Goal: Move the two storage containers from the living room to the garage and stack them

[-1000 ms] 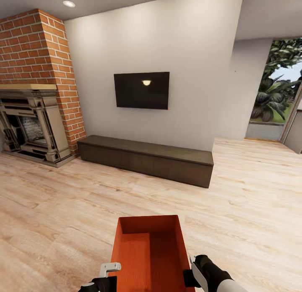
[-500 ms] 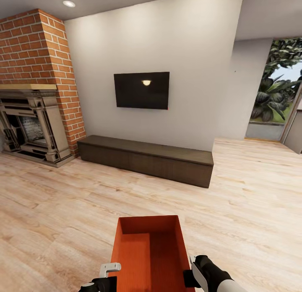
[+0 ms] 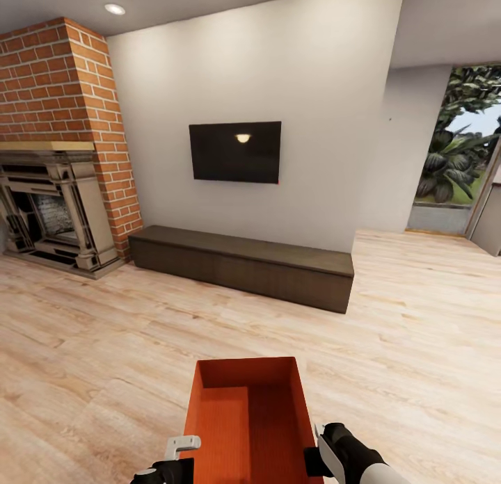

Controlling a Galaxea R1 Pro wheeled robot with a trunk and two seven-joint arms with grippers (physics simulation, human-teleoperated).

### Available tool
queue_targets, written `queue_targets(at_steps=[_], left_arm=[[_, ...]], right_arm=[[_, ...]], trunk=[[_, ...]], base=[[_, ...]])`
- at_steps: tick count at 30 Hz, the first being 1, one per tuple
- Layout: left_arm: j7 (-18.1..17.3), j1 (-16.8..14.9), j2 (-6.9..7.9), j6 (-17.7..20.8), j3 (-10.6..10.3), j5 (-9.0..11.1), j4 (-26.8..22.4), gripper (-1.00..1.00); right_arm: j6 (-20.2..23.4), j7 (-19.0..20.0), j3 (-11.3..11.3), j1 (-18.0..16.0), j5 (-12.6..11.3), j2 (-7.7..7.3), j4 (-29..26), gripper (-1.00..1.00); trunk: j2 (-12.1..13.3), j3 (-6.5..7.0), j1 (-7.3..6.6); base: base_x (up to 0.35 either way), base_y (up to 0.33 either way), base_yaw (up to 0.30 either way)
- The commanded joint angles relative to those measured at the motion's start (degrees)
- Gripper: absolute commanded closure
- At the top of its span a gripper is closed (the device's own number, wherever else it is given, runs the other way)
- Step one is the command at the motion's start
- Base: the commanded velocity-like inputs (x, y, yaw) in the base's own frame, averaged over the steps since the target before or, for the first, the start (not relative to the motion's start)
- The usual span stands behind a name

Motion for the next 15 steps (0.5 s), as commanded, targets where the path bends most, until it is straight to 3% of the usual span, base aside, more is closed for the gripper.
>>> queue_targets(at_steps=[1, 15], left_arm=[[0.2, 0.0, 0.09, 0.3, -1.2, 1.2, 0.0, 1.00], [0.2, 0.0, 0.10, 0.3, -1.2, 1.2, 0.0, 1.00]], right_arm=[[0.2, -0.2, 1.7, 0.0, -0.6, -0.38, -0.2, 1.00], [0.2, -0.2, 1.7, 0.0, -0.6, -0.37, -0.2, 1.00]], trunk=[[0.4, 0.12, -0.23], [6.0, 2.64, -3.31]], base=[[0.000, 0.000, 0.000], [0.000, 0.000, 0.000]])
